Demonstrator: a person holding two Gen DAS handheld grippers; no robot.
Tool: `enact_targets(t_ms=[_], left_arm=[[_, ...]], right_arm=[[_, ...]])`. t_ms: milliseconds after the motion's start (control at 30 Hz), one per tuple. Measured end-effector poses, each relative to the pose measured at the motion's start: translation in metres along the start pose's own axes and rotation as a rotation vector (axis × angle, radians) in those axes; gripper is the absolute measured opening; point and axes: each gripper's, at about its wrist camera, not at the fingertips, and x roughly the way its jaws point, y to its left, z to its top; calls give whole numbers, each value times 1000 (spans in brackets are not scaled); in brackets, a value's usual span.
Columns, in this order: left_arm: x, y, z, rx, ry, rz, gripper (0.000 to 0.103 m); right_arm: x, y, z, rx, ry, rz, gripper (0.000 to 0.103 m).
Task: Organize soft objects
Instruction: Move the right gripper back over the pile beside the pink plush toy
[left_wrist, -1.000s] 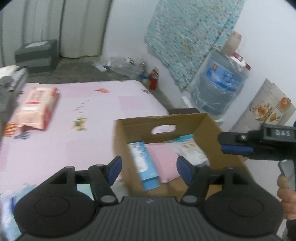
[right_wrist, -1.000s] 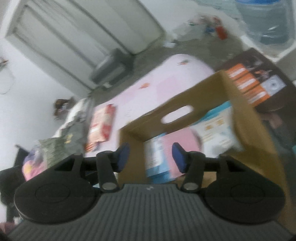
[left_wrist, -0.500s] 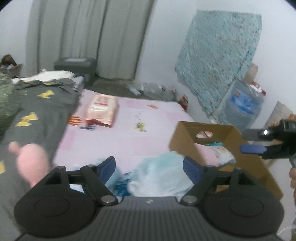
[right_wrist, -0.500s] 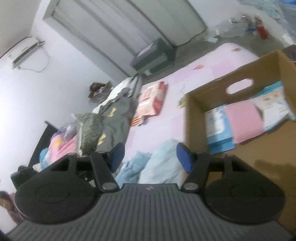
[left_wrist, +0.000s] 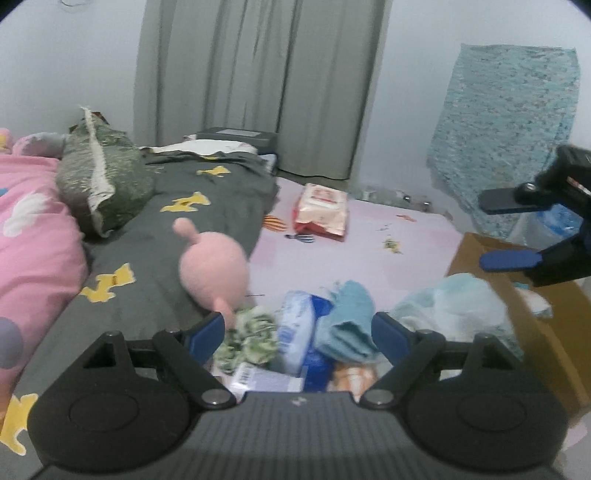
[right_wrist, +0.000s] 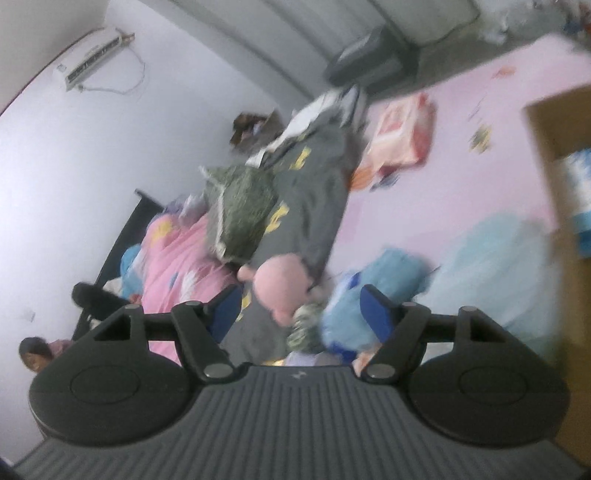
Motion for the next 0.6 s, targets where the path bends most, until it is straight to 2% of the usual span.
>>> enact_targets(t_ms=[100,167,300,400,600], left_arm=[[11,6,0,10,-15,66,85],[19,11,-1,6,-21,91,79],[42,28,5,-15,-35,126,74],[67,44,13,-58,1,145,63],[101,70,21,-167,72,126,61]], right_arm=[[38,13,-3,2,61,12,72],[65,24,-3,-15,101,13,72],[120,44,5,-73,170,2,76],[161,53,16,-105,208,-8,78],[236,49,37,-66,287,-10,78]])
